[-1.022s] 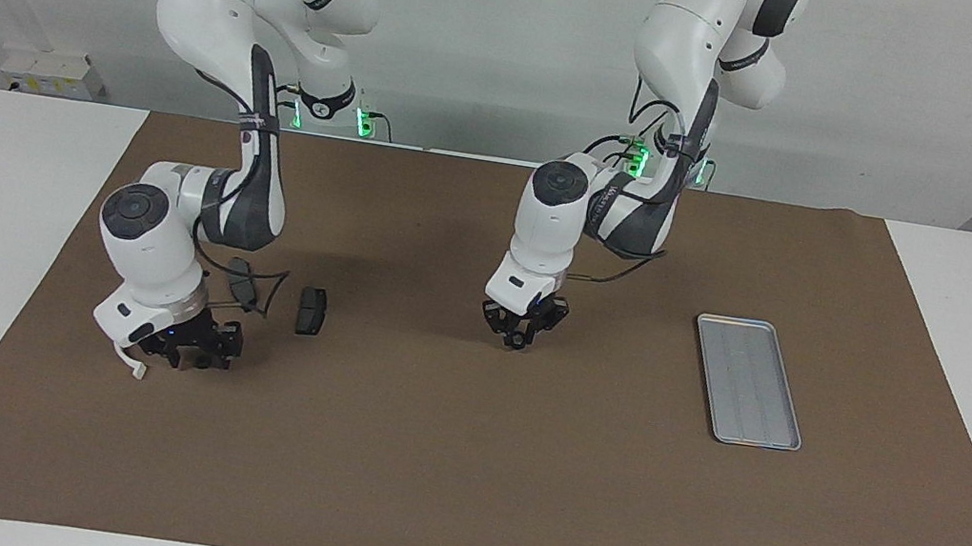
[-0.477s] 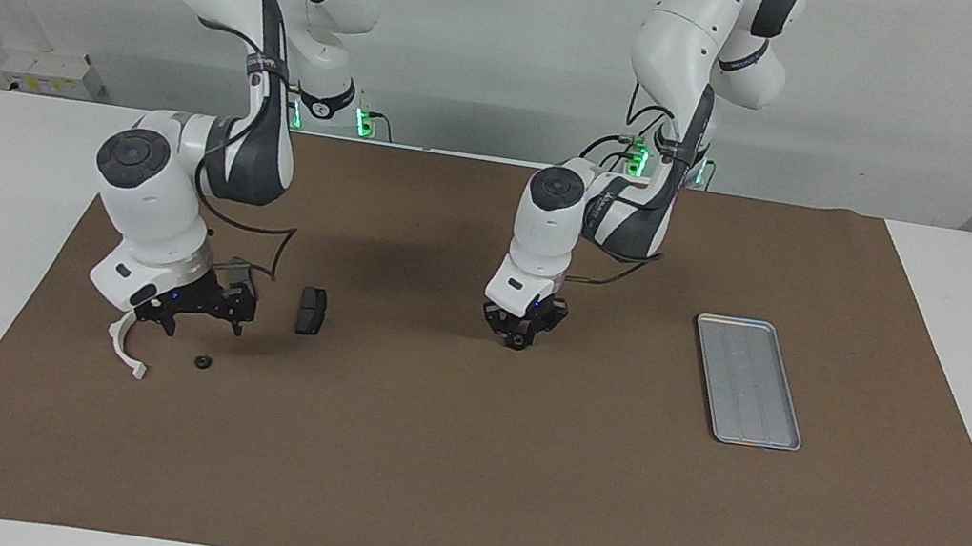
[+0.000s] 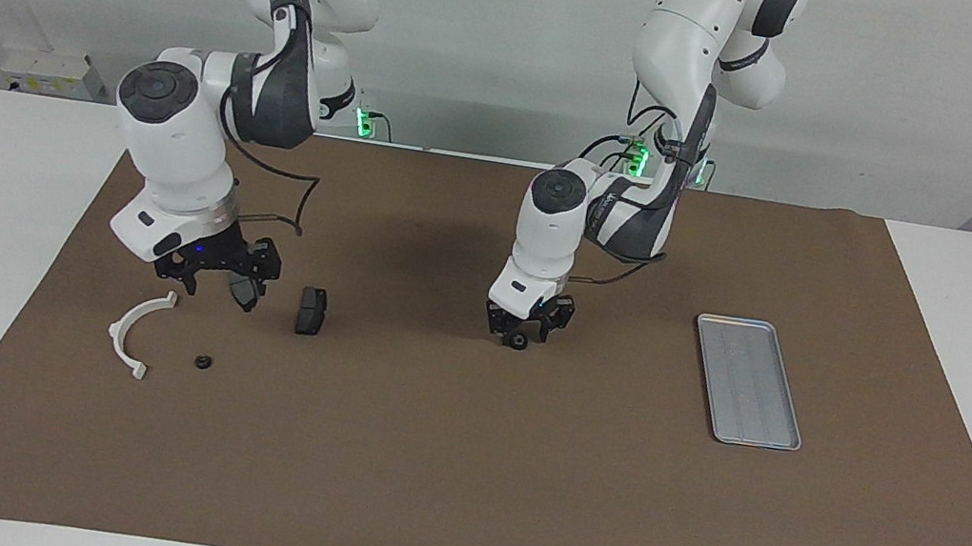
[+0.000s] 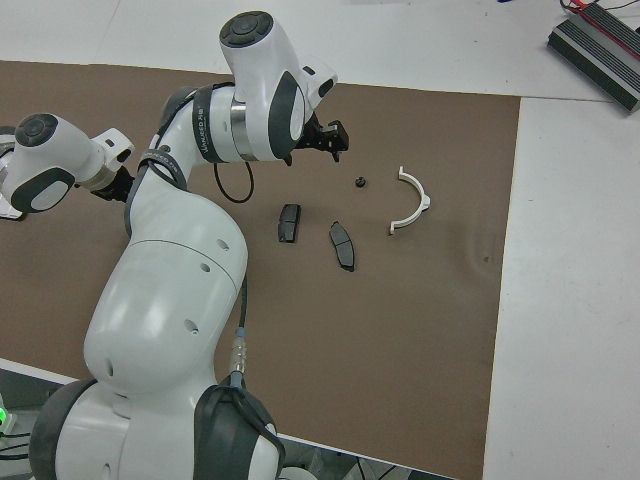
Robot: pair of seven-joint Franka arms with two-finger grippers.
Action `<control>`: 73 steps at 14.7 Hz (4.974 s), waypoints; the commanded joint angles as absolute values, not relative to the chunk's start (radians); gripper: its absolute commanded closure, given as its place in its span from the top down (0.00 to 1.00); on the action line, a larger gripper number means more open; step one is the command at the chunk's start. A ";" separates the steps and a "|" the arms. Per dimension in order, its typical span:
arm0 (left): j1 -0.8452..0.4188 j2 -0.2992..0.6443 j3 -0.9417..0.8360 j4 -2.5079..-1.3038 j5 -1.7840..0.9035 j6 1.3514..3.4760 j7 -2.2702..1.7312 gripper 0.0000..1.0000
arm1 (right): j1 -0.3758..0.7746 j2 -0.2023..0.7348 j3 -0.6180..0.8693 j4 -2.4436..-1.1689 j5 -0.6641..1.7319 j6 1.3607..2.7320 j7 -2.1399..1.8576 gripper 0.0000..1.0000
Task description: Place bearing gear from tray to pile
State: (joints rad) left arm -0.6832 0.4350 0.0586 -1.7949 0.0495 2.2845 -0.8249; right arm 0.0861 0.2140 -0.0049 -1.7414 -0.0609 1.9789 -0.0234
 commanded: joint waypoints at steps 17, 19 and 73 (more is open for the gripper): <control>-0.063 0.215 0.060 -1.736 -0.002 2.072 -0.009 1.00 | 0.607 0.321 0.006 -1.677 0.000 2.046 1.005 1.00; -0.069 0.206 0.060 -1.758 -0.003 2.089 -0.014 1.00 | 0.626 0.347 0.006 -1.672 -0.012 2.055 1.006 1.00; -0.123 -0.183 0.041 -1.883 -0.015 1.776 -0.052 1.00 | 0.605 0.605 -0.006 -1.401 -0.103 2.010 0.982 0.00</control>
State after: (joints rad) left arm -0.0944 -0.1813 0.0306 -1.8648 -0.0015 1.7246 -0.0359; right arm 0.6465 0.6384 -0.0147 -1.4317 -0.0936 2.0703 1.0428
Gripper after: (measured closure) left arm 0.000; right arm 0.665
